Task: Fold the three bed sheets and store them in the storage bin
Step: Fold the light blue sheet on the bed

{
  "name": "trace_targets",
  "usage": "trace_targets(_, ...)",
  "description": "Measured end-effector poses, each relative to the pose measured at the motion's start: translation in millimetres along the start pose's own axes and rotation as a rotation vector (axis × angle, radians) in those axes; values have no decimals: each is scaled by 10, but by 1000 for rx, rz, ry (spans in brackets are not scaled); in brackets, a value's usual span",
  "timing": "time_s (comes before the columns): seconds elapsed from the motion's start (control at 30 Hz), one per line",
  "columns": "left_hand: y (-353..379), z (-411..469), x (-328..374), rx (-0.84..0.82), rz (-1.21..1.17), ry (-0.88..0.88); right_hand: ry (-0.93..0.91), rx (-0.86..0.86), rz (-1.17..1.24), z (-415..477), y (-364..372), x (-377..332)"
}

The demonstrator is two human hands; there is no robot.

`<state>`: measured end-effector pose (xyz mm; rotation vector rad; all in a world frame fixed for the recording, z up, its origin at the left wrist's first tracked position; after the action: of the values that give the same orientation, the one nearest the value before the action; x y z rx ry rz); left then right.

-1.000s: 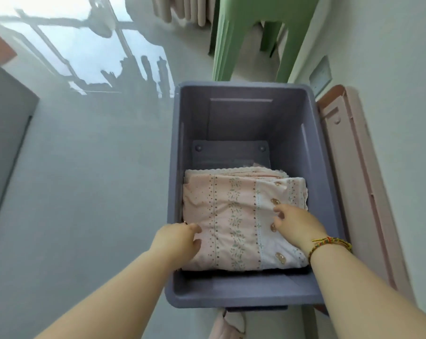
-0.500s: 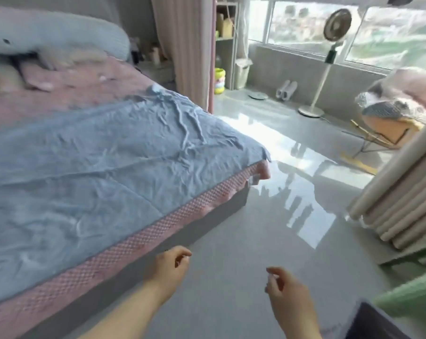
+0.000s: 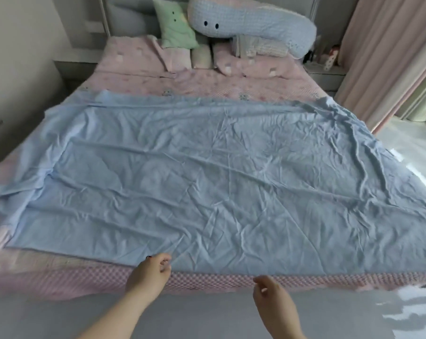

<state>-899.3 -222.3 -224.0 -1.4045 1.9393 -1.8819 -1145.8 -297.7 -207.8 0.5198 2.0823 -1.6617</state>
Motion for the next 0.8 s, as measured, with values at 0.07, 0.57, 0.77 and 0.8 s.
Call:
trace_targets(0.07, 8, 151, -221, -17, 20, -45, -65, -52, -16, 191, 288, -215)
trace_targets(0.57, -294, 1428, -2143, 153, 248, -488, -854, -367, -255, 1524, 2507, -1703)
trace_targets(0.77, -940, 1808, -2855, 405, 190, -693, -950, -294, -166, 1519, 3172, -2495)
trace_targets(0.8, -1058, 1883, -3047, 449, 199, -697, -972, -287, -174, 1481, 3313, -2645)
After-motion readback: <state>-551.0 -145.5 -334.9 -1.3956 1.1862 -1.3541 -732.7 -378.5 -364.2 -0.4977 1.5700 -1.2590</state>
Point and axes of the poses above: each hand's wrist, its own z-axis towards the middle knuckle, its own y-axis out of the palm, x = y × z, the point moved 4 cm from there along z, towards the middle knuckle, and after that the axes turned 10 degrees about x, right-handed, at the moved point
